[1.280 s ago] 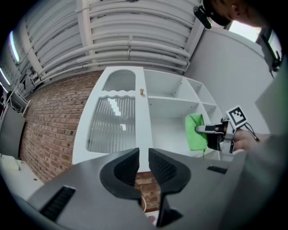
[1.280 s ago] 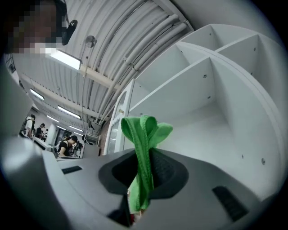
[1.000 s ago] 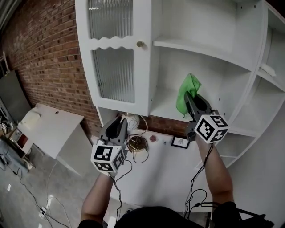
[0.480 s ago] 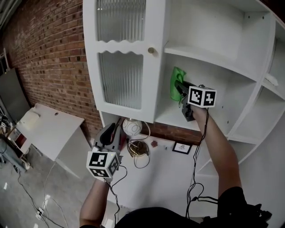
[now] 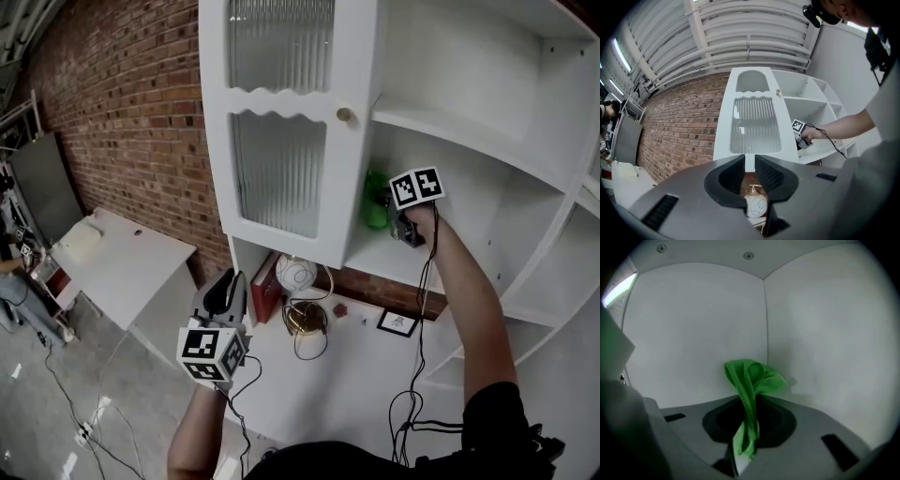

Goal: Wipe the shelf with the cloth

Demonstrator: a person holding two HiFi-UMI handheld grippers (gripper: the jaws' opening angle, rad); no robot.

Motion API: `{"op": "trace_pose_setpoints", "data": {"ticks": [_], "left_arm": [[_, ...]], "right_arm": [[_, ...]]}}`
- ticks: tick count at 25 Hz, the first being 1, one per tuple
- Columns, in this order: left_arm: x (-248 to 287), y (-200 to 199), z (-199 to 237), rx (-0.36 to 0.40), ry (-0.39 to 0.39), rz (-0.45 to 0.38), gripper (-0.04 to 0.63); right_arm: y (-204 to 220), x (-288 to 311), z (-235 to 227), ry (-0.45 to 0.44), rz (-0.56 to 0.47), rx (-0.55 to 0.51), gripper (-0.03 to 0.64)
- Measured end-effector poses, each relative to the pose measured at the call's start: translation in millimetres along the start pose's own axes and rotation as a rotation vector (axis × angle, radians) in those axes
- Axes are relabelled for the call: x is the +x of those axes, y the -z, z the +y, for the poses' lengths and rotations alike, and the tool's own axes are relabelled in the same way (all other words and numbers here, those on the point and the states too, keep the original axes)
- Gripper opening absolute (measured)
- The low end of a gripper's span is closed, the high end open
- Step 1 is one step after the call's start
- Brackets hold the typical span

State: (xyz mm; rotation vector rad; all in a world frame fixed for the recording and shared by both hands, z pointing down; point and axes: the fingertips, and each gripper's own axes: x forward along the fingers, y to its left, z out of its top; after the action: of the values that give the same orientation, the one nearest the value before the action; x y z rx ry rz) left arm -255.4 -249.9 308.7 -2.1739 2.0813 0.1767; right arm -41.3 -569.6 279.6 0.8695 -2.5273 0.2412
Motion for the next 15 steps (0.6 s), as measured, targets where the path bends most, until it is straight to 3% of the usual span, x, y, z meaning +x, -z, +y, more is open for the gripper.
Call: {"op": "trace_pose_setpoints", "data": {"ticks": [6, 12, 15], "left_arm": [[-5, 18, 7, -0.007, -0.028, 0.035, 0.063], [-8, 28, 18, -0.024, -0.048, 0.047, 0.063], [-3, 31, 14, -0.027, -0.032, 0.051, 0.063]], "right_arm": [[12, 24, -11, 0.074, 0.159, -0.142, 0.054], [29, 32, -18, 0.159, 0.274, -0.351, 0.054], [36, 23, -27, 0.189, 0.312, -0.389, 0.054]]}}
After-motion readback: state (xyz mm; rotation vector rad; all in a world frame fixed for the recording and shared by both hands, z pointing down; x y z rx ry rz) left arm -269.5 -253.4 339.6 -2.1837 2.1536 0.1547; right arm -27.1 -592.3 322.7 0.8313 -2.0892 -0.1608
